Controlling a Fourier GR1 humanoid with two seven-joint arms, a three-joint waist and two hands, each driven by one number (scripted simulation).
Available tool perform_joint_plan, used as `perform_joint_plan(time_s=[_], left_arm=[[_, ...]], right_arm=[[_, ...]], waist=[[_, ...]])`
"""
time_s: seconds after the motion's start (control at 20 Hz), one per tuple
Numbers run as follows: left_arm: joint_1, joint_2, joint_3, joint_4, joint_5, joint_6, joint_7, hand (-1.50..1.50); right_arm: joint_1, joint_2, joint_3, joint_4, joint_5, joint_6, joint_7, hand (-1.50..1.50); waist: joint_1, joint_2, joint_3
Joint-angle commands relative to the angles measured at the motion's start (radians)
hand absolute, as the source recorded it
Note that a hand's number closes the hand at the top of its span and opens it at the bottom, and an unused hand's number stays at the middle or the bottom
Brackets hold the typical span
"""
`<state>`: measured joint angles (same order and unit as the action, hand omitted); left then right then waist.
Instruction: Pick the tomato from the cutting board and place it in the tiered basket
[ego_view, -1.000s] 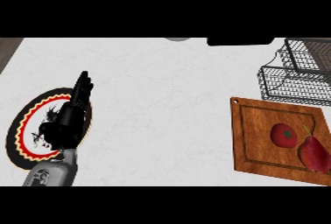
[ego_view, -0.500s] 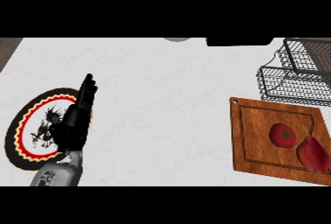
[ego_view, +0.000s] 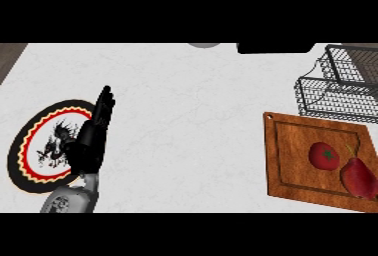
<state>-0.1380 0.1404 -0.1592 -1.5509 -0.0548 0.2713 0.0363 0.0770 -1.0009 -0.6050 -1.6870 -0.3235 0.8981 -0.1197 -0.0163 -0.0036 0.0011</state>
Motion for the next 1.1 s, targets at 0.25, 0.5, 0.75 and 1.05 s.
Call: perform_joint_plan(time_s=[0.25,0.5,0.75,1.05], left_arm=[[0.003,-0.042,-0.027,0.006,-0.039,0.006,-0.011,0.00],[-0.070,-0.019,0.040,0.023,-0.005,-0.041,0.047,0.00],[0.045,-0.067,-0.009,0.014,-0.051,-0.004,-0.062,0.00],[0.008,-0.026,0.060,0.009,-0.011,-0.068,-0.036,0.00]], right_arm=[[0.025,0.118,0.111,-0.194,0.327,-0.031,-0.006,-1.50],[0.046,0.160,0.058,-0.346,0.265,0.023,0.137,-1.50],[0.031,0.197,0.159,-0.360,0.358,0.049,0.197,-1.50],[0.022,0.212,0.157,-0.314,0.491,0.101,0.154,-1.50]], waist=[[0.017,0.004,-0.001],[0.009,0.002,-0.002],[0.015,0.003,-0.002],[0.015,0.003,-0.001]])
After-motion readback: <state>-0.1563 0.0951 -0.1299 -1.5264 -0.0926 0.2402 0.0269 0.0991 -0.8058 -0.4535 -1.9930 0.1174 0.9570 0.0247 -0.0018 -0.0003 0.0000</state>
